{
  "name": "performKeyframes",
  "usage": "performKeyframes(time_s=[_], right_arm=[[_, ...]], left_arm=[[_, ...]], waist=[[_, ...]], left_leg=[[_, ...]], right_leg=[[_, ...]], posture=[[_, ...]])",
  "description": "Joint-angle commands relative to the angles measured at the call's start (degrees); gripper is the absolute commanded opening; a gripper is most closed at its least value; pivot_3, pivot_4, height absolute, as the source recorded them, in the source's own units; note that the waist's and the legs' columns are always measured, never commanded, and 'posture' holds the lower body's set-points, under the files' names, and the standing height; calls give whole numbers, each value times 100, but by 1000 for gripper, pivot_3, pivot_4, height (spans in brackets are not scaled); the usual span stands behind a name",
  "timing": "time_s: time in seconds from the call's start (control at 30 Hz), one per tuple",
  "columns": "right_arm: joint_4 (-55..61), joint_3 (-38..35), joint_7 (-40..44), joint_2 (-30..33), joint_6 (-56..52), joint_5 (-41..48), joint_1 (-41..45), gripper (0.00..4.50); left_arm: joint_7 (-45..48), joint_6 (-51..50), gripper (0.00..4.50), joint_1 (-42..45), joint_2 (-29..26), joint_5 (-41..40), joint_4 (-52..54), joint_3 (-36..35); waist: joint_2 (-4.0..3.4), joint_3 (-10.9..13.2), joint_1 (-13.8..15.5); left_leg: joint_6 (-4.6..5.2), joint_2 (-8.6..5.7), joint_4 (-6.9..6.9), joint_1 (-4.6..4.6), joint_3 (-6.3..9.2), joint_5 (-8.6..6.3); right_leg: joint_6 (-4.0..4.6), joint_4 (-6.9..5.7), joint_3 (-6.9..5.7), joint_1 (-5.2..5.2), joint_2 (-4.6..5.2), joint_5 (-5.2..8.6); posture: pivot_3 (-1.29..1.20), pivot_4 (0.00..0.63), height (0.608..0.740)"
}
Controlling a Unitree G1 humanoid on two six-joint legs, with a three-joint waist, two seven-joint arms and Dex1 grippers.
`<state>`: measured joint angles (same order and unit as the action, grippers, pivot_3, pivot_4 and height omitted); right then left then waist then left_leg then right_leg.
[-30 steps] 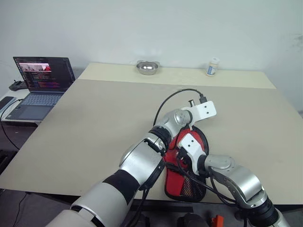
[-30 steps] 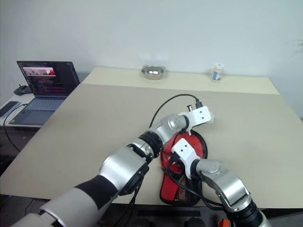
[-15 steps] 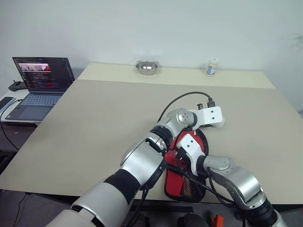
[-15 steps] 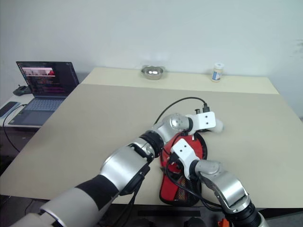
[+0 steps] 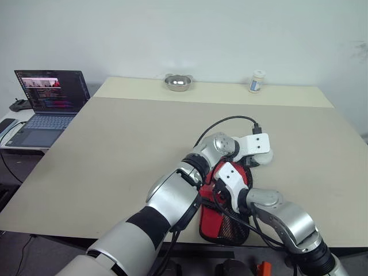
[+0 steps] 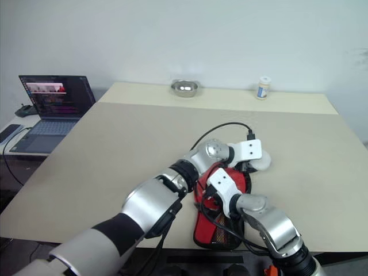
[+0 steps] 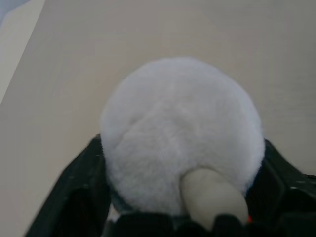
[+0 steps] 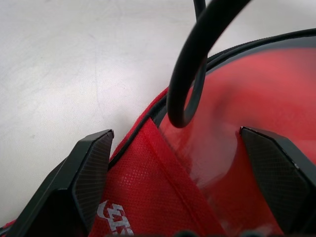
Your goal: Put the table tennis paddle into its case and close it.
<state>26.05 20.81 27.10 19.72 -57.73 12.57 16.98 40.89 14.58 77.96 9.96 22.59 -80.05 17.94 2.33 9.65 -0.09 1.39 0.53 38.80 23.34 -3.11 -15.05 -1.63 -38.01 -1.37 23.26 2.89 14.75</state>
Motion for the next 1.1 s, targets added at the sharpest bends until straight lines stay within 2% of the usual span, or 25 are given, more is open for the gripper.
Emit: performKeyframes(time_s=[0.03,0.33,0.5,0.7,0.9,0.97,1.1], right_arm=[[-622,283,19,15,-217,-18,-191,4500],[-829,180,-3,0,-45,-64,-101,4500],[-796,8,-20,-50,-31,-13,-8,4500],[-174,-415,50,65,-318,300,78,4500],[1096,-748,289,482,-839,858,214,4500],[1460,-927,411,681,-1009,1082,233,4500],[2145,-1753,993,1420,-1261,1772,239,4500]], left_arm=[[35,150,4458,-195,984,-82,249,33],[-357,277,4458,-118,833,-219,301,-114],[-225,329,4458,53,507,-621,377,-474],[68,551,4458,81,-223,-938,546,-805],[71,261,4458,-296,-1471,-1372,645,-1401],[143,161,4458,-399,-1730,-1484,703,-1517],[1468,166,4458,-849,-1984,-1963,1201,-1672]], waist=[[-3,-2,-11],[-8,-8,-19],[-9,-8,-20],[-10,-7,-2],[-20,6,-89],[-20,7,-102],[-25,13,20]], left_leg=[[0,1,0,-1,-1,0],[0,5,0,-15,-4,0],[0,6,0,-17,-6,0],[0,4,0,-6,-5,0],[0,5,-2,24,-8,0],[0,7,-3,41,5,0],[-3,-7,1,80,48,1]], right_leg=[[0,0,1,0,0,0],[-9,-5,5,-7,-5,5],[-9,-7,6,-7,-5,5],[2,-2,5,-3,-4,-2],[18,-5,9,32,-4,-11],[19,-15,0,50,-8,-12],[19,-2,-66,57,4,-12]], posture=[[0,150,740],[0,150,740],[0,150,740],[0,150,740],[0,150,740],[0,150,740],[0,150,740]])
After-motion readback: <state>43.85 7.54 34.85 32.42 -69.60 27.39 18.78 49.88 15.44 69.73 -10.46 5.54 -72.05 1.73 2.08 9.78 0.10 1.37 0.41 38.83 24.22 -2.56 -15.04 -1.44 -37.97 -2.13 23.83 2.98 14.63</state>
